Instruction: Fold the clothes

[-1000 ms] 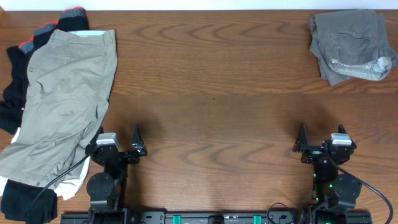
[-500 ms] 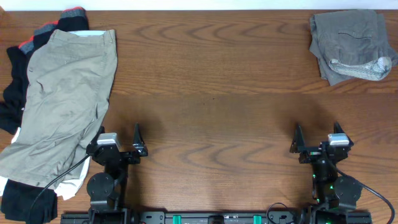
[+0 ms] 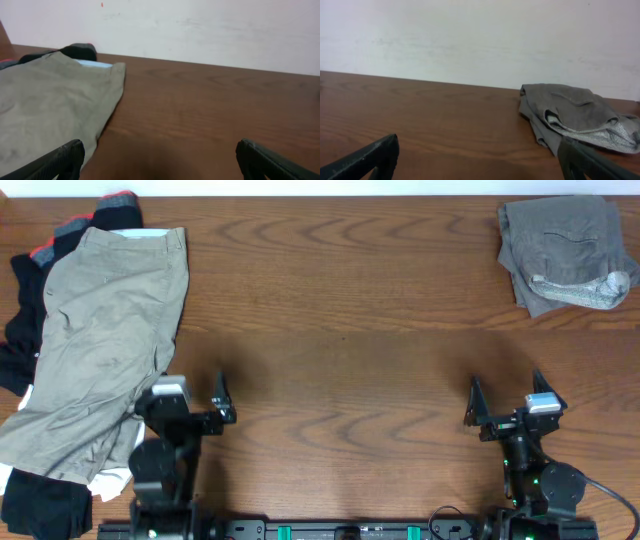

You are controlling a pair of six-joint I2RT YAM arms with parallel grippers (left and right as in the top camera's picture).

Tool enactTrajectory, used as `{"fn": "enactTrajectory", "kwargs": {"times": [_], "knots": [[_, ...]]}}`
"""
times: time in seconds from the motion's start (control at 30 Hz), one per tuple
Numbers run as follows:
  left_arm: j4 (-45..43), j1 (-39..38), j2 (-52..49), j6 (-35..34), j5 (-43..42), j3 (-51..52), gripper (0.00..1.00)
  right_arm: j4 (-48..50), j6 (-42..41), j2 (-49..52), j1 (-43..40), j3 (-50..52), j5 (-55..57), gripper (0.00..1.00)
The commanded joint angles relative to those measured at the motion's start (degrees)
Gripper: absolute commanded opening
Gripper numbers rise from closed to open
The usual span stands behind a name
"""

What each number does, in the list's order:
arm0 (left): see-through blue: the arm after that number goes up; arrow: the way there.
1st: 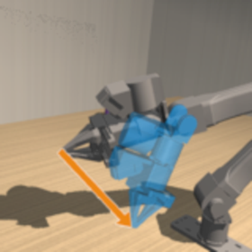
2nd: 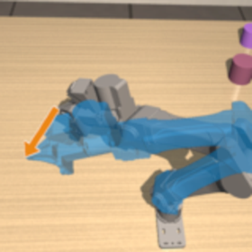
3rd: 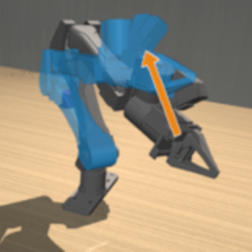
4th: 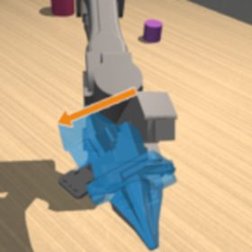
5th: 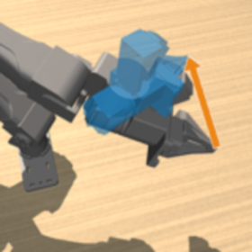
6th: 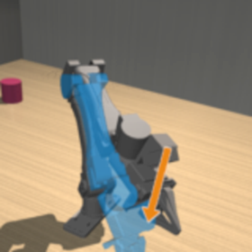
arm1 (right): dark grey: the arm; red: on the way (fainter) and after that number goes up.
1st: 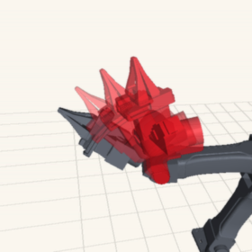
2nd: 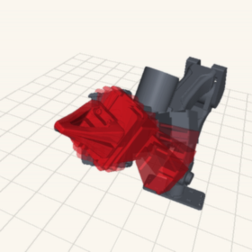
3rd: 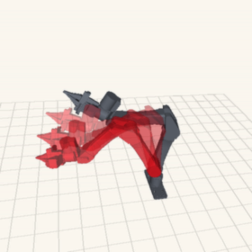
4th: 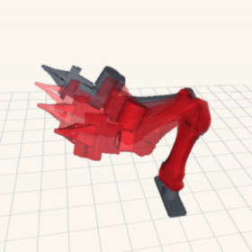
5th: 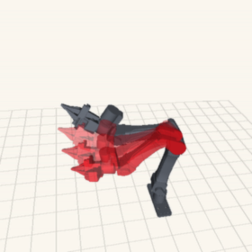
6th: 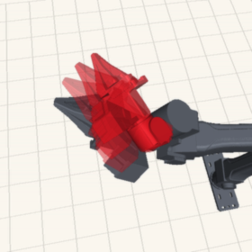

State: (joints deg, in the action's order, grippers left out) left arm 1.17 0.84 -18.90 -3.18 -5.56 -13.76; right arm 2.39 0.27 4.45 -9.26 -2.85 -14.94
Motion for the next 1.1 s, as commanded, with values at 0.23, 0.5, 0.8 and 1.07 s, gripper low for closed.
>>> {"fn": "enactTrajectory", "kwargs": {"times": [0.23, 0.5, 0.8, 1.07], "knots": [[11.87, -0.11, -32.57, -0.52, 0.76, -29.86, 0.98, -0.17, -0.39, 24.28, 0.61, -18.64, -6.1, 0.99], [32.92, 4.76, -52.94, 2.99, -8.79, -55.6, 0.98, -9.68, -0.42, 50.07, 0.72, -40.19, -14.36, 0.99], [33.77, 8.52, -64.11, 7.5, -18.91, -65.13, 0.98, -30.62, 3.74, 75.54, 4.94, -64.98, -16.61, 0.99], [29.22, 10.58, -68.02, 9.29, -12.48, -65.13, 0.98, -27.28, 1.88, 84.83, 9.4, -69.02, -17.92, 0.99]]}}
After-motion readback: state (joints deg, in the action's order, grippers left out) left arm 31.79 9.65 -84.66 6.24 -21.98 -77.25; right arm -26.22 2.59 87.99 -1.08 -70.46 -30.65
